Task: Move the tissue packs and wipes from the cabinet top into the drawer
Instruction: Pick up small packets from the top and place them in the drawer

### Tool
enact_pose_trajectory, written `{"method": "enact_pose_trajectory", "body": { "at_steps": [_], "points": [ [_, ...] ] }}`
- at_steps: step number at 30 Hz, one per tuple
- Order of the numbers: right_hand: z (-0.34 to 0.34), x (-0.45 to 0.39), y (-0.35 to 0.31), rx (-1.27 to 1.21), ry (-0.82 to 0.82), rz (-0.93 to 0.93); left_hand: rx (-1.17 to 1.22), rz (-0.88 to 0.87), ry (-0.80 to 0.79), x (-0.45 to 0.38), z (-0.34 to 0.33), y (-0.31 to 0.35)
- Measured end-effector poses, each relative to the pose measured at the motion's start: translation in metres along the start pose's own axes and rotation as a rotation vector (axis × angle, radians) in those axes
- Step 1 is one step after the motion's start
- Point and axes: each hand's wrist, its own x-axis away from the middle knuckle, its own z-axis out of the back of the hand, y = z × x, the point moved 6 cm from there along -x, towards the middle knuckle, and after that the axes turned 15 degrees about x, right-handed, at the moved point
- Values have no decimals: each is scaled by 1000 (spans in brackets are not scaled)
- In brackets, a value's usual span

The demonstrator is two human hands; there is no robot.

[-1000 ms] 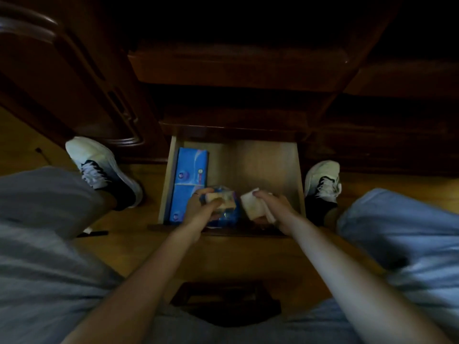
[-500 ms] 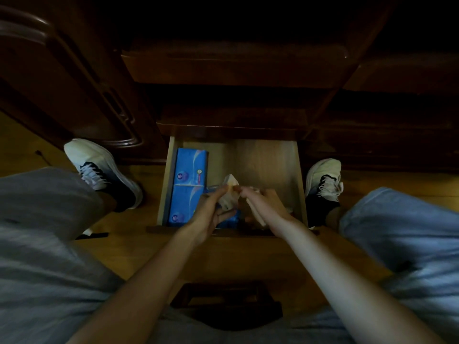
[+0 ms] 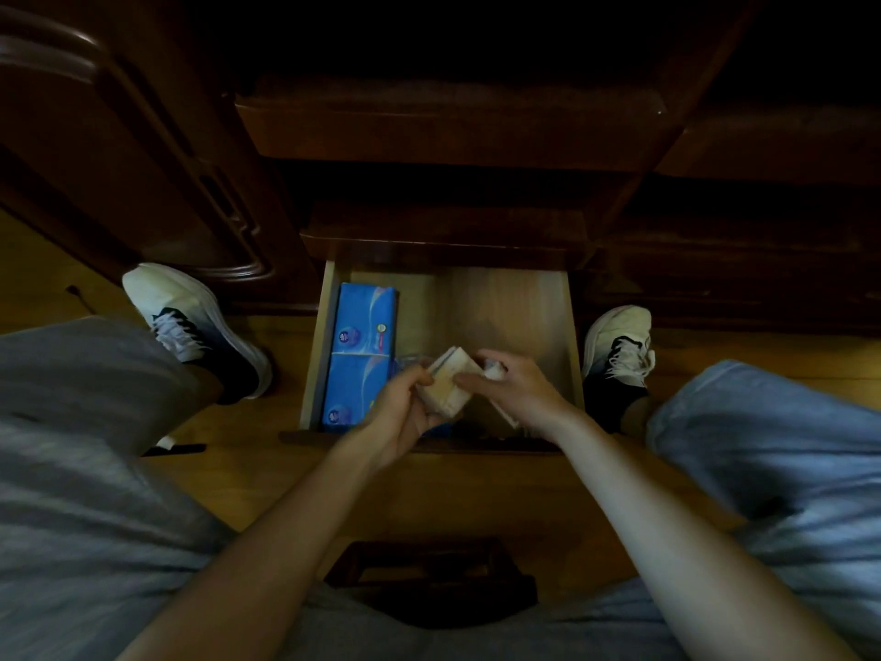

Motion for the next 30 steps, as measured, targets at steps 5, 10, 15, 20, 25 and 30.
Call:
{"method": "enact_pose_trajectory", "body": {
  "at_steps": [5, 10, 15, 20, 25, 30],
  "points": [
    [23, -19, 4, 152, -7, 15, -430, -123, 57, -8, -2, -1],
    [59, -54, 31, 522, 4, -103, -1010, -414, 98, -25, 25, 16],
    [25, -72, 56, 907, -182, -92, -1346, -284, 81, -39, 57, 2],
    [-3, -79, 82, 1154, -325, -102, -1567, -227, 1, -40, 65, -13],
    [-4, -72, 87, 1353, -361, -42, -1581, -214, 7, -43, 63, -14],
    [-11, -73, 81, 1359, -326, 30, -1632, -226, 35, -42, 61, -16]
  ]
}}
